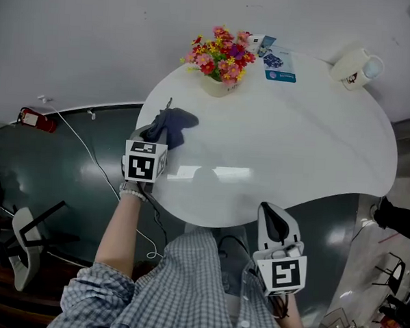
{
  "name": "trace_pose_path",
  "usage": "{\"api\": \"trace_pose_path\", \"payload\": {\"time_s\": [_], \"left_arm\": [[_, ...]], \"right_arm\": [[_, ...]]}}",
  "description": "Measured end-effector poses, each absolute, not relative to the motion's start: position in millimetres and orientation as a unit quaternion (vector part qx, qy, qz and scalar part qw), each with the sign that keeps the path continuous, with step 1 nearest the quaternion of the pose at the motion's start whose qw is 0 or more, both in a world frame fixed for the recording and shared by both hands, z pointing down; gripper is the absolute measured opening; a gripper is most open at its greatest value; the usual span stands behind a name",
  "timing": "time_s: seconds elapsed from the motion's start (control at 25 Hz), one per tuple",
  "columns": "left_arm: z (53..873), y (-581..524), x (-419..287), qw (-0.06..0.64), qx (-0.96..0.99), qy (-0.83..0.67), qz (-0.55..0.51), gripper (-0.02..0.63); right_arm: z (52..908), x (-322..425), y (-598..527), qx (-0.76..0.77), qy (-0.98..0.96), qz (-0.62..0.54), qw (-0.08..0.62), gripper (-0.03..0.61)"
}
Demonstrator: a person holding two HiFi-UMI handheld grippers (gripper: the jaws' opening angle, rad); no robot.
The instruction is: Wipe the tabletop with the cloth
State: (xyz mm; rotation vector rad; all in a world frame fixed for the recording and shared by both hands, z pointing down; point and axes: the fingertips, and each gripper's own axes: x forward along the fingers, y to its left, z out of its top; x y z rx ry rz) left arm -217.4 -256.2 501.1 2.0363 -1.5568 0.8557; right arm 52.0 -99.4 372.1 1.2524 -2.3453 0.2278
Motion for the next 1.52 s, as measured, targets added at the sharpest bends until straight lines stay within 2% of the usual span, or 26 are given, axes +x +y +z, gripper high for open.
{"api": "trace_pose_path", "payload": {"time_s": [0.2,0.44,0.88,1.52], "left_arm": [[500.7,-266.7,-240.6,0.204,0.727,-0.564,0.334,0.060],[498.7,-294.7,-259.1,0.154,0.720,-0.550,0.394,0.060],[495.3,-350.1,-285.4,0.141,0.682,-0.580,0.422,0.060],[496.2,-322.2,-197.0,0.138,0.719,-0.556,0.393,0.055]], "right_arm": [[373.2,50.7,-93.7,0.468,-0.848,0.086,0.233,0.009],[374.9,57.6,-89.3,0.483,-0.838,0.094,0.237,0.009],[384.9,74.1,-82.3,0.500,-0.822,0.105,0.252,0.009],[381.6,81.1,-87.3,0.492,-0.831,0.101,0.240,0.009]]}}
